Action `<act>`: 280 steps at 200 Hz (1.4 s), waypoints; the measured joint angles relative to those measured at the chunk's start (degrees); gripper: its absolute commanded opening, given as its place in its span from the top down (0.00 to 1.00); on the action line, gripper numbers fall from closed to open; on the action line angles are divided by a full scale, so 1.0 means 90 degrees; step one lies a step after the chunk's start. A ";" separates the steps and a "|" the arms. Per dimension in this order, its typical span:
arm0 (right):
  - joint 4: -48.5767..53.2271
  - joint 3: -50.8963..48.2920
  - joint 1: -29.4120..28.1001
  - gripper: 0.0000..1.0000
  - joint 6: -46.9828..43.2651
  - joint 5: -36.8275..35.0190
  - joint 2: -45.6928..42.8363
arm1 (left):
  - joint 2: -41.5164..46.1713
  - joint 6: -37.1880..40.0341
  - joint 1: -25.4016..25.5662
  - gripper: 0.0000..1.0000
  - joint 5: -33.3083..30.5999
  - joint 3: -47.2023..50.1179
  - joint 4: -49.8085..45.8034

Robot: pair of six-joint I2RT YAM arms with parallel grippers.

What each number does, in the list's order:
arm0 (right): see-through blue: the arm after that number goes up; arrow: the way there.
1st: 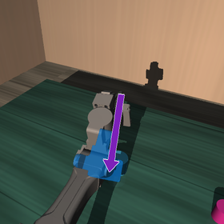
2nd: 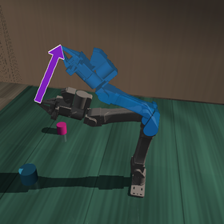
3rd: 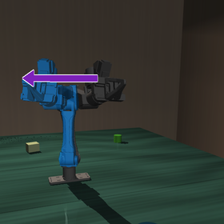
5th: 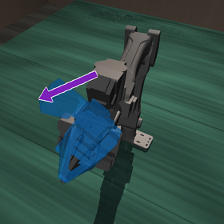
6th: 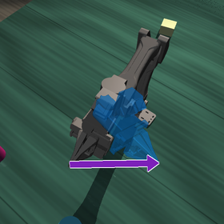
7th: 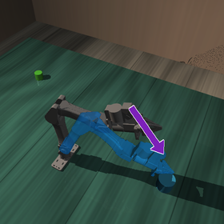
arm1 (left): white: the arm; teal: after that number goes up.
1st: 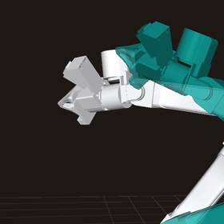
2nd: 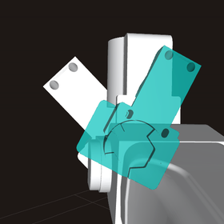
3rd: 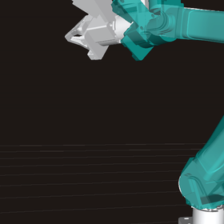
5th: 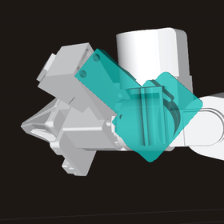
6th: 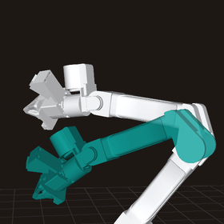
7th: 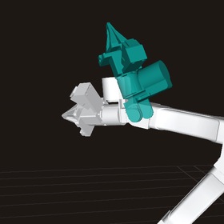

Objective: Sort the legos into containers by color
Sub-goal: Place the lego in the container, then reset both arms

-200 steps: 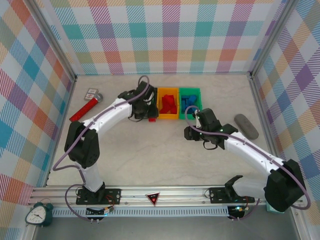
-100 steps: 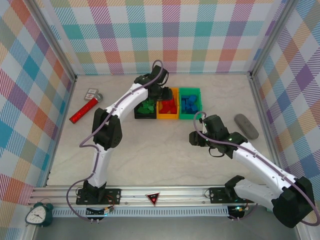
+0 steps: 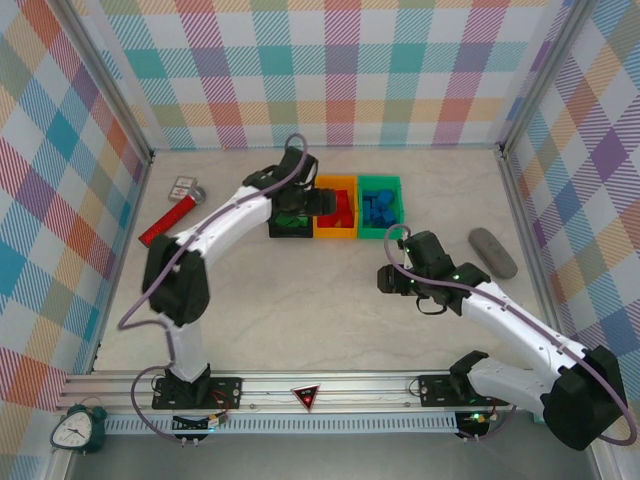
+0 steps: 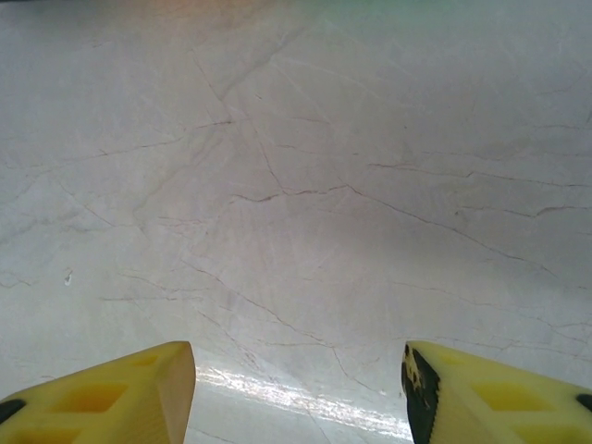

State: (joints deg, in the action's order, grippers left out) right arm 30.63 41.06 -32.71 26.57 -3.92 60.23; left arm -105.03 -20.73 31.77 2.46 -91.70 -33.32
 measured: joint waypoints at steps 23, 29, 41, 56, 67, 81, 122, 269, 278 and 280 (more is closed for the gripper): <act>0.0022 0.0097 0.0000 0.35 -0.0007 -0.0172 0.0053 | 0.1260 -0.0034 -0.0104 0.21 -0.0092 0.1290 0.0695; 0.0036 0.0153 0.0000 0.35 -0.0015 -0.0240 0.0053 | 0.1530 -0.0053 -0.0146 0.21 -0.0119 0.1576 0.0806; 0.0051 0.0277 0.0002 0.35 -0.0044 -0.0408 0.0058 | 0.1989 -0.0095 -0.0255 0.21 -0.0177 0.2106 0.1039; 0.0056 0.0454 0.0002 0.30 -0.0049 -0.0646 0.0090 | 0.2552 -0.0119 -0.0408 0.21 -0.0342 0.2817 0.1229; 0.0053 0.0539 0.0015 0.24 -0.0107 -0.0828 0.0095 | 0.2892 -0.0134 -0.0510 0.18 -0.0486 0.3264 0.1256; 0.0051 0.0595 0.0051 0.15 -0.0175 -0.1078 0.0095 | 0.3351 -0.0189 -0.0646 0.08 -0.0702 0.3779 0.1217; 0.0034 0.0651 0.0352 0.01 -0.0410 -0.1926 0.0126 | 0.4575 -0.0240 -0.0896 0.00 -0.1579 0.4626 0.1093; -0.4498 -0.0889 0.2684 0.01 -0.1661 -0.2696 0.2317 | 0.4299 0.0935 -0.2815 0.00 -0.3235 0.7495 0.4677; -0.4877 -0.1020 0.2681 0.01 -0.1860 -0.2601 0.2465 | 0.4051 0.1005 -0.2963 0.00 -0.3121 0.7633 0.5170; -0.4966 -0.1052 0.2681 0.01 -0.1906 -0.2579 0.2492 | 0.3993 0.1020 -0.3002 0.00 -0.3087 0.7672 0.5306</act>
State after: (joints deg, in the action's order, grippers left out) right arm -14.06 31.59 -8.58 9.41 -27.14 82.65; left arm -69.10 -11.55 4.75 -25.32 -22.65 14.44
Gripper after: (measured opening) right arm 0.990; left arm 0.996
